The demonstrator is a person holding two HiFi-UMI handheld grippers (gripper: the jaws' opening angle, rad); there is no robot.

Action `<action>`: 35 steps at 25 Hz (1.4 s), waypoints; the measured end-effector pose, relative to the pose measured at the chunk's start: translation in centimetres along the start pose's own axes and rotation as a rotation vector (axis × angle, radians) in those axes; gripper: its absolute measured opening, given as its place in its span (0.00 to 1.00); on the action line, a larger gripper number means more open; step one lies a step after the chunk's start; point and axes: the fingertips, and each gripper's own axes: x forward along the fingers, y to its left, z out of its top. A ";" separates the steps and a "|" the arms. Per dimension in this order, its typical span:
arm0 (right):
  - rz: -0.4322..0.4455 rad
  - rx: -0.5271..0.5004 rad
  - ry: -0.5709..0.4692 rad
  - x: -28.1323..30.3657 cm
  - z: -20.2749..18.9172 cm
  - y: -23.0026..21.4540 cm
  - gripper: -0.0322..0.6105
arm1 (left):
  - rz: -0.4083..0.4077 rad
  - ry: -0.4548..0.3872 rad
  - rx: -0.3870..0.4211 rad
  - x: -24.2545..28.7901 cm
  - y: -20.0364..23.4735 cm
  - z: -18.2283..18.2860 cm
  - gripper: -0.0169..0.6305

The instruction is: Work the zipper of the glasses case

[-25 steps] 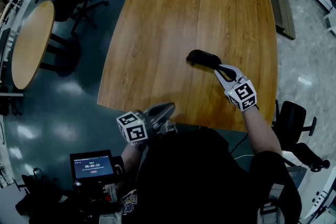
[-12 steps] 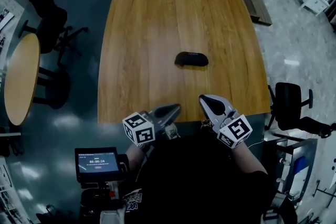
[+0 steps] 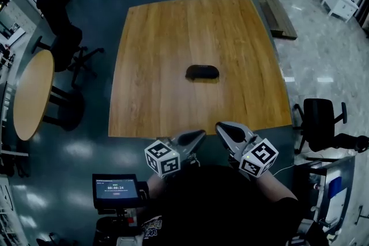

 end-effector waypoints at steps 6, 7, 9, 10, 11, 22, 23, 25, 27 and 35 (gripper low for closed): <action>0.033 0.022 0.015 -7.3 -2.4 1.3 0.06 | 0.013 -0.033 -0.050 1.7 -6.2 -4.9 0.03; 0.037 0.039 0.019 -8.4 -3.0 1.4 0.06 | 0.026 -0.035 -0.049 1.9 -7.0 -5.6 0.03; 0.051 0.070 0.035 -10.1 -4.3 1.8 0.06 | 0.055 -0.047 -0.060 1.6 -8.3 -7.1 0.03; 0.061 0.079 0.042 -10.7 -4.9 2.1 0.06 | 0.067 -0.053 -0.067 1.4 -9.0 -7.8 0.03; 0.071 0.083 0.045 -11.1 -5.4 2.5 0.06 | 0.080 -0.057 -0.070 1.1 -9.4 -8.4 0.03; 0.074 0.033 0.001 -13.7 -4.5 4.4 0.06 | 0.106 -0.082 -0.021 0.6 -11.2 -8.3 0.03; 0.076 0.023 0.001 -13.7 -4.5 4.5 0.06 | 0.107 -0.081 -0.013 0.7 -11.1 -8.3 0.03; 0.079 0.013 0.005 -13.7 -4.6 4.3 0.06 | 0.110 -0.083 -0.010 1.0 -10.9 -8.3 0.03; 0.076 0.018 0.009 -14.0 -4.6 3.8 0.06 | 0.113 -0.080 -0.015 1.4 -10.9 -8.5 0.03; 0.042 0.049 0.006 -14.5 -5.0 2.5 0.06 | 0.096 -0.057 -0.034 2.2 -10.5 -9.1 0.03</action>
